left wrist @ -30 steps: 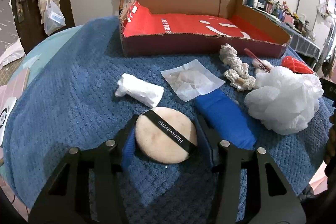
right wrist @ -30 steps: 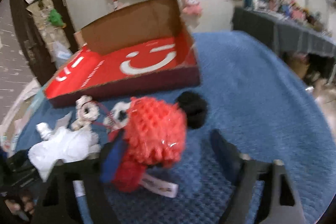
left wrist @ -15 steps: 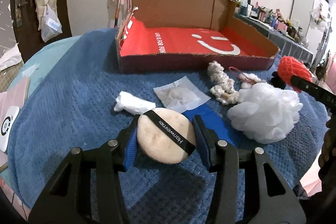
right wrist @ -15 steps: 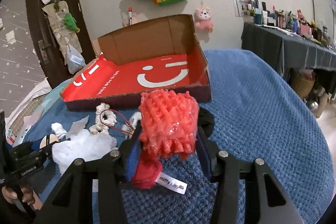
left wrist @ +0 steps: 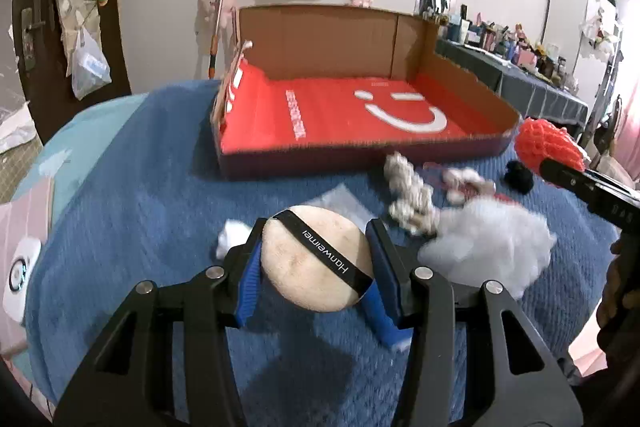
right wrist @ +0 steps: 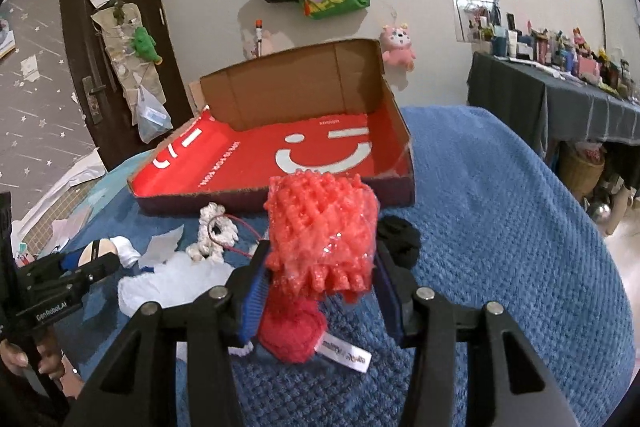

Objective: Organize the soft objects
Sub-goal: 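Carry the puff and red mesh sponge into the red-lined box and open both tools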

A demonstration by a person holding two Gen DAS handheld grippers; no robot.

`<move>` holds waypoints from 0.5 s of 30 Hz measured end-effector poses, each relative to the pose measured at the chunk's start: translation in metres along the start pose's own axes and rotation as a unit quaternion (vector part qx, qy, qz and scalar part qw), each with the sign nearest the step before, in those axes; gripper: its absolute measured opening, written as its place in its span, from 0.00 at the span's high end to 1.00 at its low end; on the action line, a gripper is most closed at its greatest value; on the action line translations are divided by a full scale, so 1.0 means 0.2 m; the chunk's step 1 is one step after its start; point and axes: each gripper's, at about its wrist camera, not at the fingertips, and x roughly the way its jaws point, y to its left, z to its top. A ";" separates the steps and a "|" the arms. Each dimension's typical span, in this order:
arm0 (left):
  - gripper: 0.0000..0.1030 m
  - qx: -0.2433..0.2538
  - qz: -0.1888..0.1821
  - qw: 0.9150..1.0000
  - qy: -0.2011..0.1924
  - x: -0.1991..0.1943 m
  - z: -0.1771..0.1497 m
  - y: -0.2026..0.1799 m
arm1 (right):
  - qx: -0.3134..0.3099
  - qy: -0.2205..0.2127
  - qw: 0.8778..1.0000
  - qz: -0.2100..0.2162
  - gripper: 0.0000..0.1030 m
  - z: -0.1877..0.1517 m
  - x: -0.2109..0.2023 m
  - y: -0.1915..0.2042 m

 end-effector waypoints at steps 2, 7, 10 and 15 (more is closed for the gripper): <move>0.55 0.005 -0.004 1.000 -0.004 0.01 0.05 0.00 | -0.008 -0.005 1.000 -0.001 0.50 0.03 0.01 0.02; 0.55 0.023 -0.012 1.000 -0.006 0.10 0.17 -0.01 | -0.029 -0.015 0.999 -0.002 0.50 0.14 0.08 0.04; 0.55 0.034 -0.014 0.999 -0.006 0.17 0.26 -0.01 | -0.046 -0.014 0.999 -0.005 0.50 0.23 0.15 0.05; 0.55 0.052 -0.014 0.999 0.006 0.33 0.38 -0.01 | -0.089 0.011 0.996 -0.020 0.50 0.34 0.34 0.08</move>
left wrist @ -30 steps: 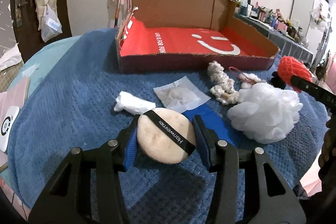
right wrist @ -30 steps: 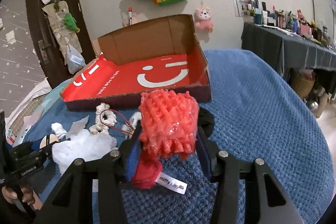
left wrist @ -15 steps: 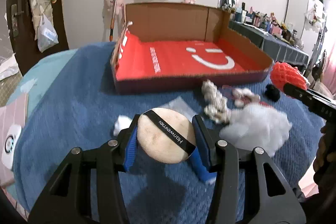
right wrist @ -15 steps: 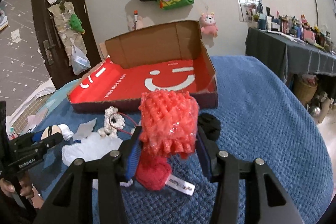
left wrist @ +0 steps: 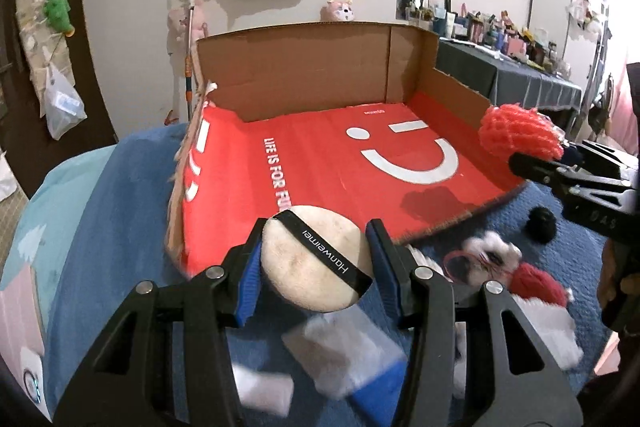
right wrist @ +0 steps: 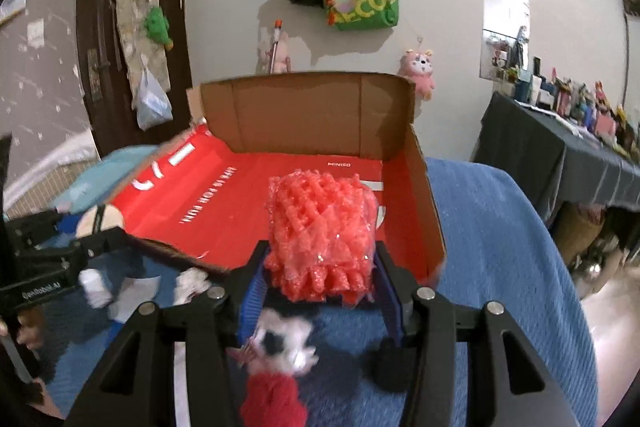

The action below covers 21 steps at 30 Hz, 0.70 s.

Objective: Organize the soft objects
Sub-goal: 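Carry the puff and red mesh sponge into the red-lined box and open both tools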

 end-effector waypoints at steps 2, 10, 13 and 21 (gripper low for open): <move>0.55 0.006 0.005 1.000 0.006 0.05 0.04 0.00 | -0.009 0.011 1.000 -0.006 0.50 0.03 0.06 0.01; 0.55 0.036 0.008 0.999 0.040 0.25 0.13 0.01 | -0.047 0.074 0.996 -0.018 0.50 0.11 0.30 0.04; 0.55 0.033 -0.005 0.998 0.061 0.32 0.15 0.02 | -0.054 0.104 0.993 -0.018 0.50 0.11 0.38 0.04; 0.55 0.021 -0.013 0.993 0.115 0.46 0.13 0.06 | -0.065 0.157 0.985 -0.030 0.50 0.09 0.50 0.02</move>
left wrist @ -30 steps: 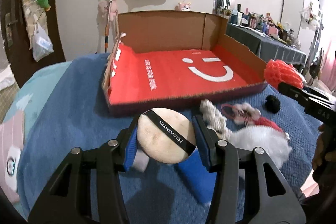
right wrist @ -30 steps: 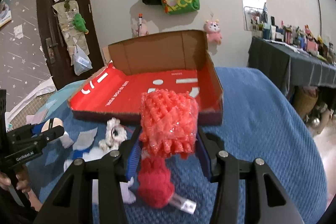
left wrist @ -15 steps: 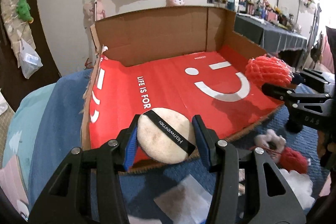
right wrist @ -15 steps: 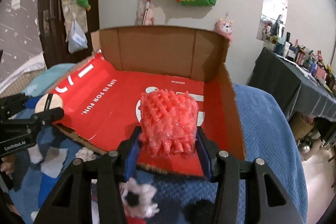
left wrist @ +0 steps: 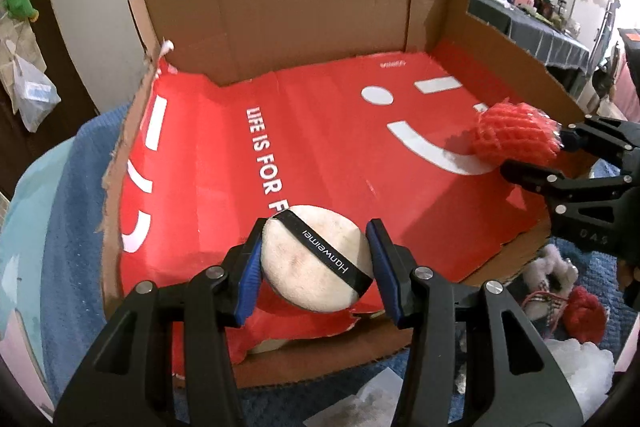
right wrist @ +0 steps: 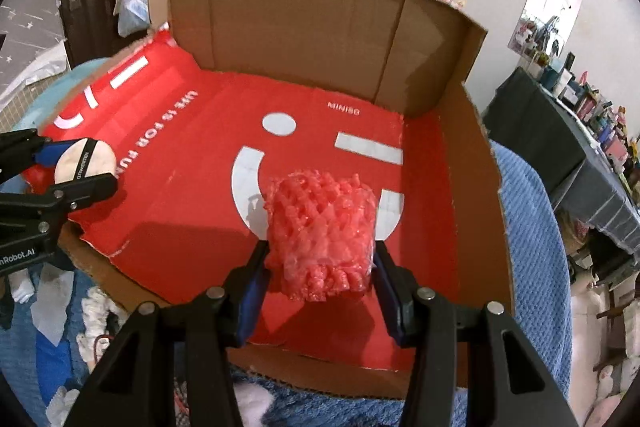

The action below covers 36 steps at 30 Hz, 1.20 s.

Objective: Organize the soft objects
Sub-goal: 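Carry the puff and red mesh sponge into the red-lined box and open both tools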

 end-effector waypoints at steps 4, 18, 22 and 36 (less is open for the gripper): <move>0.55 0.003 -0.001 1.000 0.017 0.04 0.00 0.01 | -0.003 0.014 1.000 -0.002 0.50 0.01 0.02 -0.01; 0.53 0.008 -0.011 0.999 0.038 0.10 0.01 0.03 | 0.009 0.042 0.999 0.016 0.50 0.04 0.08 -0.06; 0.53 0.013 -0.013 0.999 0.039 0.11 0.02 0.03 | 0.010 0.043 0.999 0.021 0.50 0.04 0.09 -0.06; 0.50 0.018 -0.020 0.999 0.042 0.11 0.03 0.04 | 0.008 0.050 0.998 0.026 0.48 0.04 0.11 -0.06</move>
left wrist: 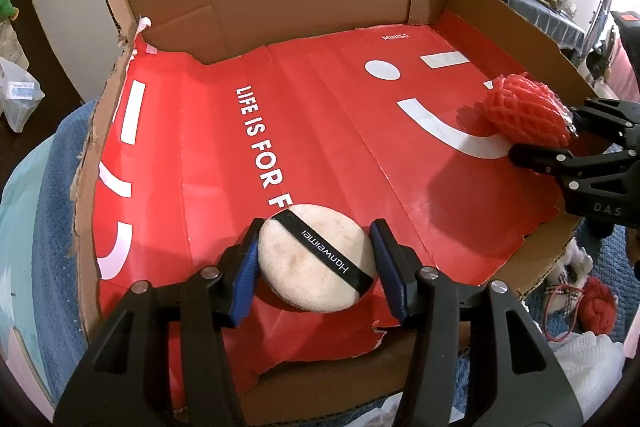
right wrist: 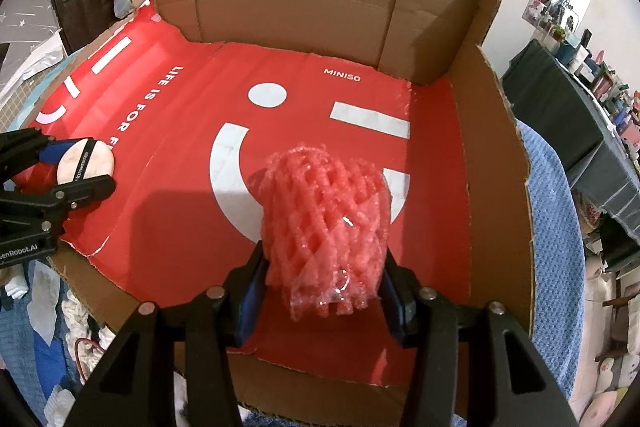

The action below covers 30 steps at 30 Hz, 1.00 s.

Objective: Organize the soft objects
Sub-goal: 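Carry the puff and red mesh sponge into the red-lined box and open both tools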

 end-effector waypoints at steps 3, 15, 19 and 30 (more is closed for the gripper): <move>0.45 -0.001 -0.003 1.000 0.001 0.00 0.00 0.00 | -0.001 0.000 1.000 0.001 0.48 0.00 0.00 0.00; 0.38 -0.007 -0.019 1.000 0.002 -0.01 -0.01 0.00 | 0.000 -0.002 1.000 0.008 0.41 -0.01 0.00 0.02; 0.37 -0.009 -0.025 1.000 -0.003 -0.03 -0.01 0.00 | 0.004 -0.004 1.000 0.010 0.41 -0.01 -0.02 0.01; 0.32 -0.017 -0.036 0.999 -0.033 -0.15 -0.01 0.01 | 0.004 -0.017 1.000 0.013 0.37 -0.01 -0.09 0.02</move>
